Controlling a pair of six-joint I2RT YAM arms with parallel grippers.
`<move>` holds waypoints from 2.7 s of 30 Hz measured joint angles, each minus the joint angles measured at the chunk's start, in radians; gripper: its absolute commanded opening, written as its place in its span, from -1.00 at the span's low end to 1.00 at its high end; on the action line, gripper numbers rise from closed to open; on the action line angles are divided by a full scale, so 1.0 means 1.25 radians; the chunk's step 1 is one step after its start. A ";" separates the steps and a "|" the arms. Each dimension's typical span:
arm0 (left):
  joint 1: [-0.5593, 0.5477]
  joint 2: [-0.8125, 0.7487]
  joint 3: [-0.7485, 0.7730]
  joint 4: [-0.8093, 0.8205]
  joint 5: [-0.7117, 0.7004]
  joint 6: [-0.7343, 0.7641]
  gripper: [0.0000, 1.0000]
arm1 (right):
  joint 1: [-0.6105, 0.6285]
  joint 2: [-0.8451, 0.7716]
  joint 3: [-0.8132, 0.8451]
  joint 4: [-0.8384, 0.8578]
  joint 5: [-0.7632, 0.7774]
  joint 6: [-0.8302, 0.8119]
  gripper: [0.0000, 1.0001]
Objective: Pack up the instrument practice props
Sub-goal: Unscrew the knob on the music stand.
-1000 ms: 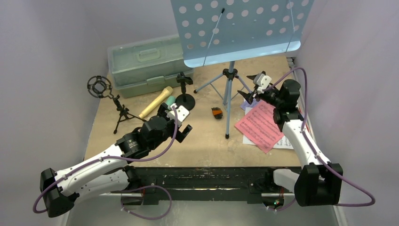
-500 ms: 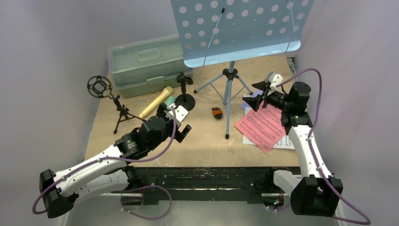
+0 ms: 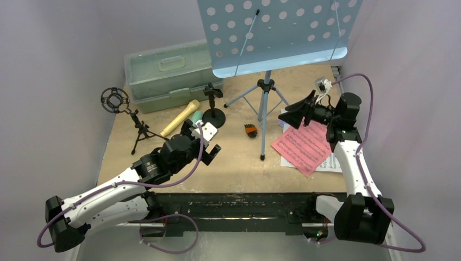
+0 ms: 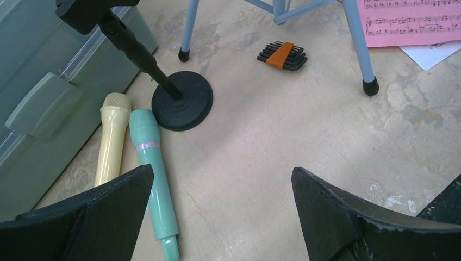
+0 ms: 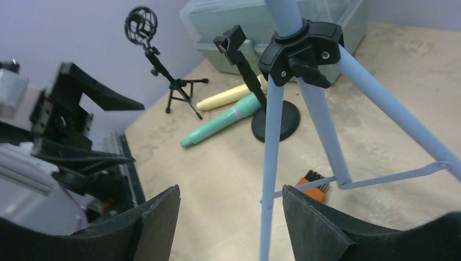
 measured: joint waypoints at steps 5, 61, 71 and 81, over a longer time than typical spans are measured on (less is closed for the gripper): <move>0.000 0.000 0.000 0.000 0.000 0.000 0.97 | 0.000 0.042 -0.015 0.092 -0.004 0.225 0.42; 0.000 0.013 0.000 -0.005 -0.001 0.000 0.97 | 0.099 0.224 -0.061 0.559 0.276 0.811 0.24; 0.000 0.017 0.000 -0.005 -0.001 0.000 0.97 | 0.099 0.274 -0.027 0.527 0.306 0.854 0.08; 0.000 0.017 0.000 -0.005 -0.001 0.002 0.97 | 0.099 0.281 0.000 0.522 0.309 0.875 -0.08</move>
